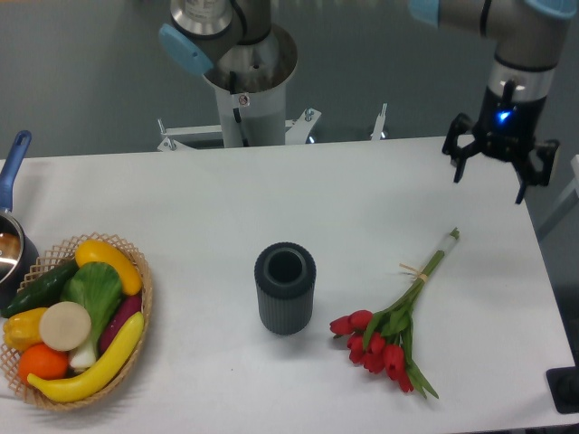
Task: Pick up the flowers from the table
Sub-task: 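Move the open gripper down over the red tulip stems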
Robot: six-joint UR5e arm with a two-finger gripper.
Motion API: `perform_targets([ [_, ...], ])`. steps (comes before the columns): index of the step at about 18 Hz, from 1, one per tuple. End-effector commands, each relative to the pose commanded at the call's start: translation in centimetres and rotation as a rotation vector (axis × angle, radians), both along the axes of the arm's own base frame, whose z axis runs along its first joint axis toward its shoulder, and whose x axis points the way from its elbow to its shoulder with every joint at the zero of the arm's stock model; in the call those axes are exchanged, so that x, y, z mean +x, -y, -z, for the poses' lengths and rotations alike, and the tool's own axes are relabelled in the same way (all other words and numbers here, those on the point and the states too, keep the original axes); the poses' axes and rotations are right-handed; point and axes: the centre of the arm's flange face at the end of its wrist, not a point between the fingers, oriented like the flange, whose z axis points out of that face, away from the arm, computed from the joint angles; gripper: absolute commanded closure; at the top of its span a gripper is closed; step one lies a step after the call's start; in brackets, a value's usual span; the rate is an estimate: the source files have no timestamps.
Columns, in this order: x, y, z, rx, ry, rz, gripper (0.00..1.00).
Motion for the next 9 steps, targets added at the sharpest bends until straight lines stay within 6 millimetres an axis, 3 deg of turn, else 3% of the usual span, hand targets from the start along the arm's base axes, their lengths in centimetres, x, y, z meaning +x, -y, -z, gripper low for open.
perform_targets([
  [9, -1.5, -5.0, 8.1, -0.011, 0.095, -0.046, 0.0],
])
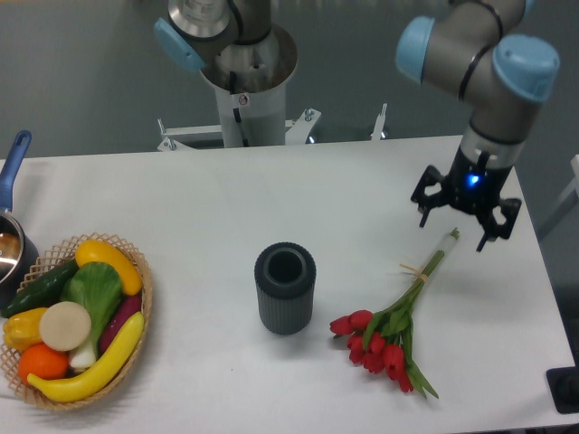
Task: Pick up the flowers from the table
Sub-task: 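Move the open gripper down over the red tulip stems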
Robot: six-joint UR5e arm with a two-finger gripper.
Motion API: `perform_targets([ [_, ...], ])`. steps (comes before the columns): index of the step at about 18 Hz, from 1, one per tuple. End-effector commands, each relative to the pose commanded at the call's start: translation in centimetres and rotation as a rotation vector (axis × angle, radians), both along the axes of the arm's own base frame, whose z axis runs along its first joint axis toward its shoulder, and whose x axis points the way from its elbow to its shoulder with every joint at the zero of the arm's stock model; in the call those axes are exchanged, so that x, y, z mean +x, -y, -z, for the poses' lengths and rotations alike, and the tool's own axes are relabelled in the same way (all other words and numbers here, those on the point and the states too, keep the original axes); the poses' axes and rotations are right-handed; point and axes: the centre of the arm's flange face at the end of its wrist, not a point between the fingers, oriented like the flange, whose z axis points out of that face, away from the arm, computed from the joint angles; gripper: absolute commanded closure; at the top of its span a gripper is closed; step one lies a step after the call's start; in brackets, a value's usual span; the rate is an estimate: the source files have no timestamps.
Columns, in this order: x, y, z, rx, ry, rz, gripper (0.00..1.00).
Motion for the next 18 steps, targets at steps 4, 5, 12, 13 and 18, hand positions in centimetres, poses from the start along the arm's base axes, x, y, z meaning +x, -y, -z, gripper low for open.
perform_targets([
  [4, 0.2, -1.8, 2.5, 0.008, 0.027, 0.006, 0.0],
  [5, 0.3, -2.4, 2.9, 0.016, 0.022, 0.012, 0.0],
  [12, 0.4, -4.1, 5.6, 0.033, 0.034, 0.002, 0.0],
  [13, 0.3, -4.3, 6.1, 0.033, 0.033, 0.005, 0.0],
  [18, 0.4, -5.3, 7.9, 0.04, 0.018, 0.004, 0.0],
])
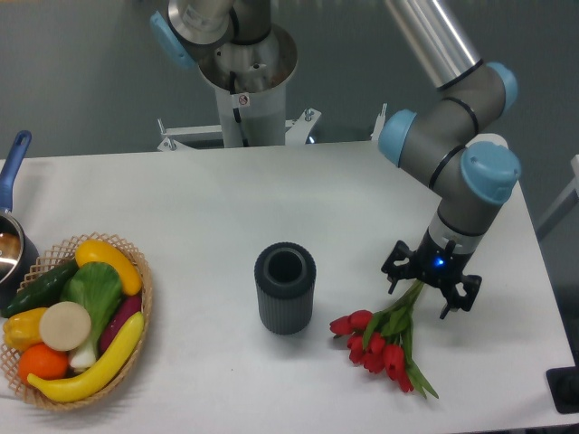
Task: Pick up the flowers from the table
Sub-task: 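Move the open gripper down over the red tulip stems, then lower further and close the gripper around the tulip stems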
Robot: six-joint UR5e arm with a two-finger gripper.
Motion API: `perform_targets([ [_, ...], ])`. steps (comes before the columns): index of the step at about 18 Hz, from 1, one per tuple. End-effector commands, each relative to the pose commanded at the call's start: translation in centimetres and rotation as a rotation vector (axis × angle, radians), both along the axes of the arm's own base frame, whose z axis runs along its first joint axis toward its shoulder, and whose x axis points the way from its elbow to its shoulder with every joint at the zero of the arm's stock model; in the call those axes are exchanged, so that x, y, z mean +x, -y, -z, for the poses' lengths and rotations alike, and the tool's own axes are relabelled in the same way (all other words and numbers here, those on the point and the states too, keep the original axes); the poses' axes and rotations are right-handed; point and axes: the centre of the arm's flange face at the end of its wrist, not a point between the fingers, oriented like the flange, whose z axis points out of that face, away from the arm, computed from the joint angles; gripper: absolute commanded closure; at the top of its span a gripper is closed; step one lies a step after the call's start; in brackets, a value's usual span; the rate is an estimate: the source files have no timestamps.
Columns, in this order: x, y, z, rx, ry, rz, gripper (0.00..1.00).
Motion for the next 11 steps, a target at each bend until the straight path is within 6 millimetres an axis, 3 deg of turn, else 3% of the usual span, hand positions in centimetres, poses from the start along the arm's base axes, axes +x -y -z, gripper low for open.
perform_targets([
  [11, 1.5, -0.3, 1.6, -0.015, 0.024, 0.022, 0.0],
])
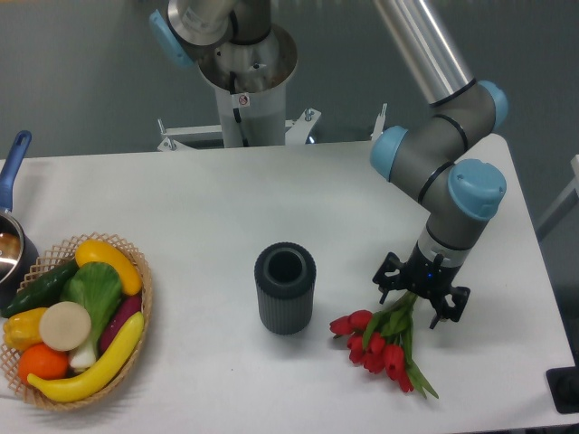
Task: Pick up the flowers from the table
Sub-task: 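Lower further and close the gripper around the tulip stems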
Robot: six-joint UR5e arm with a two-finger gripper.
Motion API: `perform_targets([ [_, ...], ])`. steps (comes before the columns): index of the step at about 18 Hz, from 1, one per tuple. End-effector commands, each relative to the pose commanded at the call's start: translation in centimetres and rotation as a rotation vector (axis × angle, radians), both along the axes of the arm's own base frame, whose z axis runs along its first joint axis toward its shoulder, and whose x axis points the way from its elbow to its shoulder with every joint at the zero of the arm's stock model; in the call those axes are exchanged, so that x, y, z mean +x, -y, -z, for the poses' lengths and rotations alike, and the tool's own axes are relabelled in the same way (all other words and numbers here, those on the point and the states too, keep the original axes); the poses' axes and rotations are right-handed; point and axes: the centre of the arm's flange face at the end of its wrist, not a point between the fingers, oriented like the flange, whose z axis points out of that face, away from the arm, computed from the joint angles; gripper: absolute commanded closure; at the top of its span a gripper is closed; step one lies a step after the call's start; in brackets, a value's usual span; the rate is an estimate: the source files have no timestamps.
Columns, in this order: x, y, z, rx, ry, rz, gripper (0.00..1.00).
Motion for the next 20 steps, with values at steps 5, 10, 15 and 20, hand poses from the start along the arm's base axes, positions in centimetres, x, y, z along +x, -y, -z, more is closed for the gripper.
perform_targets([
  [5, 1.0, -0.4, 1.1, -0.008, 0.002, 0.016, 0.0],
  [10, 1.2, -0.8, 1.8, -0.004, -0.007, 0.024, 0.0],
  [15, 0.9, -1.0, 1.6, 0.0, -0.016, 0.027, 0.16],
  [20, 0.7, -0.9, 1.7, 0.0, -0.016, 0.024, 0.48],
])
